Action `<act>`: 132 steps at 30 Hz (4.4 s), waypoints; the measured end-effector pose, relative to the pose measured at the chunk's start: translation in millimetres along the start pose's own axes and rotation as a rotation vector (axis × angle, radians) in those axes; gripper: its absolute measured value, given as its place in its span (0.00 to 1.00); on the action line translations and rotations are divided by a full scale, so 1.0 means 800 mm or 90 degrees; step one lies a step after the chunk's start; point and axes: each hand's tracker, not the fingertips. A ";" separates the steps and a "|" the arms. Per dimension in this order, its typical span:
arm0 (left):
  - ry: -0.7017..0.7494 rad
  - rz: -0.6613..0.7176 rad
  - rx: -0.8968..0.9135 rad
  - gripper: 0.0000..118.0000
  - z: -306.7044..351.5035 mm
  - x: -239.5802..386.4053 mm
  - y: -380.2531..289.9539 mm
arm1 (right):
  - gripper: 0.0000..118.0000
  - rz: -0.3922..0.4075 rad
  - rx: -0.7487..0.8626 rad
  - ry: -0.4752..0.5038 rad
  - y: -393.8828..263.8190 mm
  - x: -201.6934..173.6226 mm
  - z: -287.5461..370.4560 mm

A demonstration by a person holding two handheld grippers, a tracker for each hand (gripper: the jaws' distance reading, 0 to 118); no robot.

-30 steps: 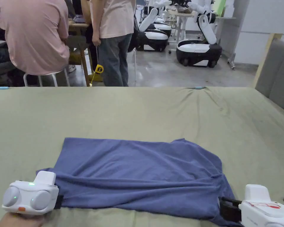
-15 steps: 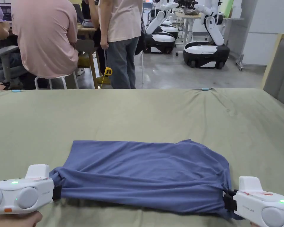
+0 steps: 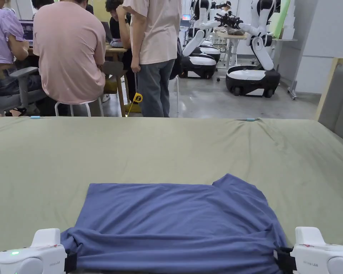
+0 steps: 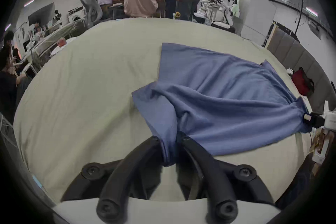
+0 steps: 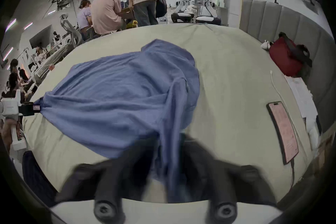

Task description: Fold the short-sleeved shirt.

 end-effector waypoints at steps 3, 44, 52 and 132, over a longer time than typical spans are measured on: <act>0.024 0.009 0.037 0.72 0.012 -0.006 0.011 | 0.98 0.049 0.012 -0.044 0.003 -0.011 0.010; 0.088 -0.080 -0.032 0.58 -0.301 0.055 0.262 | 0.11 0.054 0.135 -0.132 0.200 0.027 -0.149; 0.066 -0.112 0.035 0.01 -0.246 0.094 0.253 | 0.92 0.028 0.074 -0.094 0.243 0.077 -0.244; -0.356 0.525 0.047 0.06 -0.097 -0.113 -0.043 | 0.00 0.077 0.254 -0.055 0.016 -0.290 0.020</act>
